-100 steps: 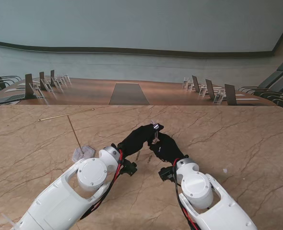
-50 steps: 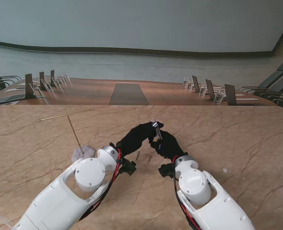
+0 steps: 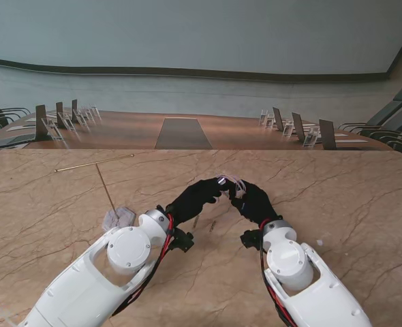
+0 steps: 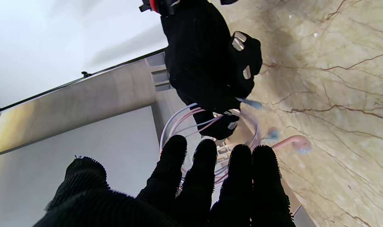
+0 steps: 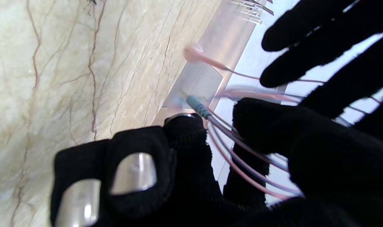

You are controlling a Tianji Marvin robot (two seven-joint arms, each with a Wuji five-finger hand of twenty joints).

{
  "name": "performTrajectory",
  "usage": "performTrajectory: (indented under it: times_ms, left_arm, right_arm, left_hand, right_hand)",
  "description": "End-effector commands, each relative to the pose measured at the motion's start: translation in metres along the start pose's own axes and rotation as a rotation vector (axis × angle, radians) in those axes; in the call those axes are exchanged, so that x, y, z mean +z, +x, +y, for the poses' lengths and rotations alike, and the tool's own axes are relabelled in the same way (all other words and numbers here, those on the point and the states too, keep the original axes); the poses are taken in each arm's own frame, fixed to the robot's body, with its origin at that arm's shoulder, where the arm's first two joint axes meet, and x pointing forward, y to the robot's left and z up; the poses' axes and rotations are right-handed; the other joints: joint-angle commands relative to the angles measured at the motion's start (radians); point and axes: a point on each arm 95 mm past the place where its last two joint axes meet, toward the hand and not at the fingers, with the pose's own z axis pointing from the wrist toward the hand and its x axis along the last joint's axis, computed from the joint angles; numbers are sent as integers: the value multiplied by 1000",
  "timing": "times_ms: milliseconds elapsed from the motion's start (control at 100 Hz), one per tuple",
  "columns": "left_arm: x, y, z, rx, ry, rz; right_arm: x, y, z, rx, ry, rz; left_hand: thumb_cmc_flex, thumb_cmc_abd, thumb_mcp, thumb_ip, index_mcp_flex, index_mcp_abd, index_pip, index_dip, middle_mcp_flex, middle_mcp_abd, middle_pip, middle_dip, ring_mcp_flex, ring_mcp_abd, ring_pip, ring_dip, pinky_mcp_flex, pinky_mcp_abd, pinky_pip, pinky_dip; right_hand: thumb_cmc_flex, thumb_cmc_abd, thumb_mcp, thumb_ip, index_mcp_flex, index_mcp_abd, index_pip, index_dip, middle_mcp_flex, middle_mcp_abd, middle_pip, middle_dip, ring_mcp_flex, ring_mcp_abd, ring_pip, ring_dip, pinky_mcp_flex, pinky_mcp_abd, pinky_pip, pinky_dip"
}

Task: Take the wired earphone off the rack, coil the cable and place them on the table

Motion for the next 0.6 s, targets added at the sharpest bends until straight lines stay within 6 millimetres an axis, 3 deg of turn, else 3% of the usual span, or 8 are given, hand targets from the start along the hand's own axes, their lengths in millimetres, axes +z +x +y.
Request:
performTrajectory:
  times_ms: [0, 120, 590]
  left_arm:
    - [-1, -4, 4, 2, -13, -20]
    - [-1, -7, 5, 15, -19, -42]
    - [-15, -15, -7, 85, 3, -66]
  right_arm:
    - [-6, 6, 0, 7, 9, 22]
    - [-11, 15, 5, -5, 26, 54]
    - [-6, 37, 37, -155, 83, 107]
  left_hand:
    - [-11, -8, 3, -21, 33, -45, 37, 23, 34, -2, 32, 32, 32, 23, 27, 40, 3, 11, 48, 32]
    - [-12, -8, 3, -21, 60, -48, 55, 53, 63, 14, 60, 89, 49, 50, 73, 101, 0, 56, 109, 88]
    - [0, -1, 5, -23, 93, -57, 281, 240, 188, 47, 212, 335, 152, 128, 295, 349, 21, 134, 326, 299]
  right_hand:
    - [46, 39, 44, 23, 58, -41, 92, 19, 83, 61, 93, 4, 32, 101, 132, 28, 60, -201, 237, -3]
    - [46, 33, 47, 27, 64, -41, 90, 16, 87, 62, 91, 3, 31, 103, 134, 29, 60, -198, 237, 0]
    - [40, 32, 56, 39, 78, -39, 86, 21, 97, 61, 91, 3, 31, 100, 140, 36, 61, -200, 237, 13]
